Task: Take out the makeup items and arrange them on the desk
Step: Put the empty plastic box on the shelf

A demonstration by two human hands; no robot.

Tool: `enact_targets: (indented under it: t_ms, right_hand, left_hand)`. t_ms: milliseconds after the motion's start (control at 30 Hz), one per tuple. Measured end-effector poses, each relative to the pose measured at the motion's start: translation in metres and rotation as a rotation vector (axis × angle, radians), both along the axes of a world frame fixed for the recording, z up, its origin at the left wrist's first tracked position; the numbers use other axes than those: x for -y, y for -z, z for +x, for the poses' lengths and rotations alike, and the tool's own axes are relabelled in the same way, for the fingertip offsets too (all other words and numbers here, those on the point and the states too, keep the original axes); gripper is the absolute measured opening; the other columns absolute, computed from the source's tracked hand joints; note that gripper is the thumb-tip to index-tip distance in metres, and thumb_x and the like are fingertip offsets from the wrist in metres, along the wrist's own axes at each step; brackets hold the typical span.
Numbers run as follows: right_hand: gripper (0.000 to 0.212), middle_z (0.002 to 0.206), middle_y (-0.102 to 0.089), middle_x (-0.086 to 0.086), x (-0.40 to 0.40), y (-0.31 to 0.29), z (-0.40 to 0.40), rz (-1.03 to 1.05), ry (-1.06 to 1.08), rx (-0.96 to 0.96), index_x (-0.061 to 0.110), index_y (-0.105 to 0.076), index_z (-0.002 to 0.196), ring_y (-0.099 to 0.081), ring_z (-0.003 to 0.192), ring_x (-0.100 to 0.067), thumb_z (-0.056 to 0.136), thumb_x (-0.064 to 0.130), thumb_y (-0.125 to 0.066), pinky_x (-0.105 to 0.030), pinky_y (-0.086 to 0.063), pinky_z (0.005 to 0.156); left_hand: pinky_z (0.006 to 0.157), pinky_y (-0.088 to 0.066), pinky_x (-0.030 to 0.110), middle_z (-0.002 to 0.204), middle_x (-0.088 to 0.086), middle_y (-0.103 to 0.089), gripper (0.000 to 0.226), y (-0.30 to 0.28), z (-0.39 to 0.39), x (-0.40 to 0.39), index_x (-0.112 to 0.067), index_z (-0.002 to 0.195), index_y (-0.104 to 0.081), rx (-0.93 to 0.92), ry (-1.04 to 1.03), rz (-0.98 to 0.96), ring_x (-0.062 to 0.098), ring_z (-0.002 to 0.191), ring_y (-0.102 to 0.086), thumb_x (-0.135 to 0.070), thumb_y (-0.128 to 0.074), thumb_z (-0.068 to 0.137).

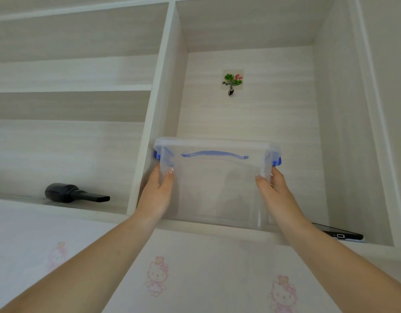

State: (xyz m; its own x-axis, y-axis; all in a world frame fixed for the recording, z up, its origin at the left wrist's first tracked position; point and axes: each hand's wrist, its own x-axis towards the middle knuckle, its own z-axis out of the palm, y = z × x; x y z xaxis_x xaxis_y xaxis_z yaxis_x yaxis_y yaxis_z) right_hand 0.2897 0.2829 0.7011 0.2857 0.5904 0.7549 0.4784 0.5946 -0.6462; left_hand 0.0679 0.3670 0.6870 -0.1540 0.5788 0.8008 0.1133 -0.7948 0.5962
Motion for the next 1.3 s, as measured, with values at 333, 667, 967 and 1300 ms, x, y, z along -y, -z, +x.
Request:
enact_targets:
  t_ms: [333, 667, 967, 1300]
  right_hand:
    - [0.042, 0.131, -0.049, 0.011, 0.005, 0.015, -0.003, 0.263, 0.098, -0.155, 0.024, -0.047, 0.129, -0.044, 0.123, -0.003, 0.089, 0.030, -0.060, -0.023, -0.034, 0.101]
    - [0.029, 0.131, -0.049, 0.017, 0.044, 0.152, -0.055, 0.382, -0.218, 0.001, 0.040, -0.052, 0.109, -0.045, 0.127, -0.001, 0.081, 0.031, -0.053, -0.015, -0.040, 0.099]
    - [0.030, 0.123, -0.058, 0.011, 0.042, 0.274, -0.109, -0.088, -0.458, -0.001, 0.032, -0.059, 0.100, -0.052, 0.109, 0.014, 0.091, 0.004, -0.054, -0.003, -0.043, 0.083]
    - [0.020, 0.113, -0.059, 0.025, 0.029, 0.363, -0.197, -0.465, -0.605, 0.086, 0.031, -0.061, 0.101, -0.054, 0.109, 0.007, 0.092, 0.014, -0.056, -0.010, -0.041, 0.086]
  left_hand:
    - [0.086, -0.041, 0.025, 0.112, -0.007, -0.061, 0.031, 0.012, 0.006, 0.022, -0.020, 0.121, -0.055, 0.085, -0.022, -0.033, 0.014, 0.108, -0.058, -0.028, -0.055, 0.091]
    - [0.100, -0.045, 0.024, 0.117, -0.012, -0.062, 0.023, 0.128, -0.032, 0.100, -0.028, 0.111, -0.062, 0.024, 0.057, -0.188, -0.004, 0.106, -0.057, -0.017, -0.057, 0.091]
    - [0.080, -0.051, 0.030, 0.085, -0.001, -0.069, 0.015, 0.255, -0.113, 0.155, -0.013, 0.092, -0.067, -0.042, -0.025, -0.580, 0.007, 0.076, -0.064, -0.006, -0.054, 0.092]
    - [0.078, -0.049, 0.023, 0.087, -0.002, -0.068, 0.015, 0.331, -0.201, 0.172, -0.017, 0.091, -0.065, 0.028, -0.104, -0.828, 0.009, 0.080, -0.063, -0.008, -0.053, 0.093]
